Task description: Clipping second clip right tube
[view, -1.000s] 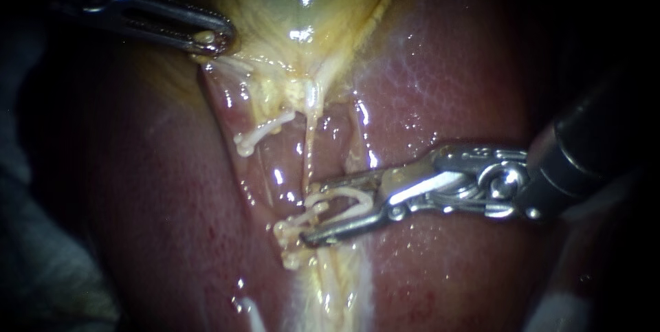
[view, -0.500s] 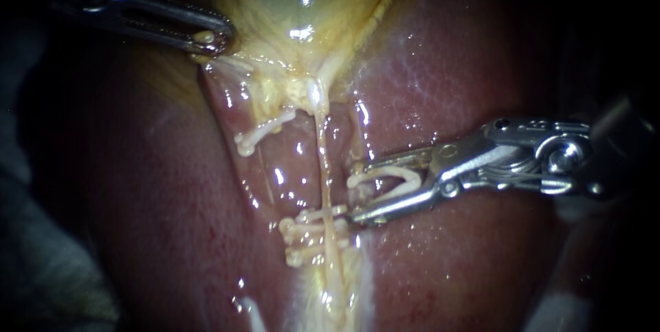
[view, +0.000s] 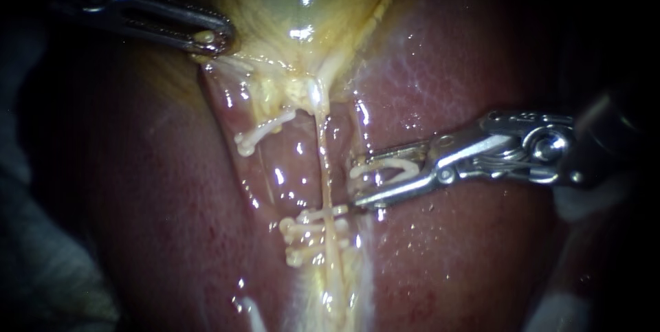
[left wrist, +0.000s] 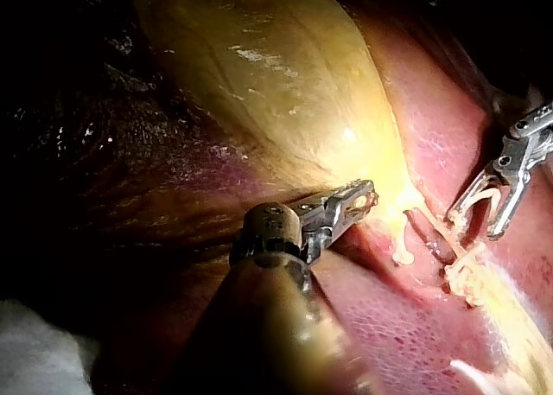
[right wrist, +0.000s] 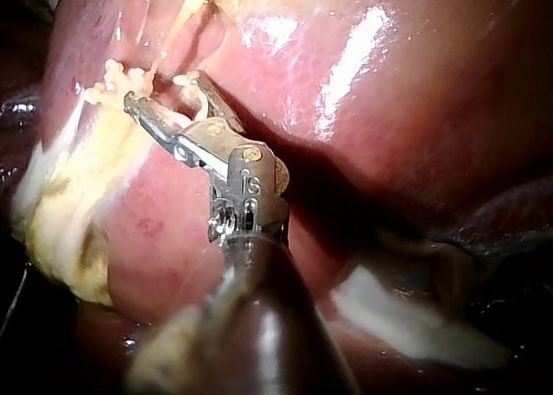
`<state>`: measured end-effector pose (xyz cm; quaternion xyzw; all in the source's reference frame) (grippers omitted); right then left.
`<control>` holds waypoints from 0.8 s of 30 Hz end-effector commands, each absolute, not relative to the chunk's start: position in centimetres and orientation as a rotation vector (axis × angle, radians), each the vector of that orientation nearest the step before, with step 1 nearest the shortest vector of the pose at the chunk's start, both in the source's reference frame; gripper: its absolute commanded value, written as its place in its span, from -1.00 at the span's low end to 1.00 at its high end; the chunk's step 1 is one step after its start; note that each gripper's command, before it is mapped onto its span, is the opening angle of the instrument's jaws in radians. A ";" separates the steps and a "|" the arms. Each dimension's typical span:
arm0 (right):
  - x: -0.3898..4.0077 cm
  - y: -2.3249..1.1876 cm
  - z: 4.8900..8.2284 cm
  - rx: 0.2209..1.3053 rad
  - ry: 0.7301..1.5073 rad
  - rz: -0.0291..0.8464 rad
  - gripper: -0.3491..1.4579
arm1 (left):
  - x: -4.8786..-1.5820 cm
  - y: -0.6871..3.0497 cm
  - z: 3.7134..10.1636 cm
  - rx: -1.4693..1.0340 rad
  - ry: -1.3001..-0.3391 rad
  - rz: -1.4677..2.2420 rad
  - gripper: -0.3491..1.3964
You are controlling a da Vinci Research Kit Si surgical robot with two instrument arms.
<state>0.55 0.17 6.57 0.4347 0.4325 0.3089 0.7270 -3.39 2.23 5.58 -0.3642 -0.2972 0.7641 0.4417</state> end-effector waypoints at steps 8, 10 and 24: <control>0.67 0.15 6.66 0.972 0.936 0.720 -0.08 | -3.39 2.23 5.58 -0.904 -0.738 1.896 -1.00; 0.71 0.13 6.67 0.973 0.934 0.726 -0.08 | -3.39 2.23 5.58 -0.904 -0.737 1.896 -1.00; 1.01 0.03 6.72 0.999 0.952 0.776 -0.07 | -3.40 2.23 5.58 -0.904 -0.737 1.896 -1.00</control>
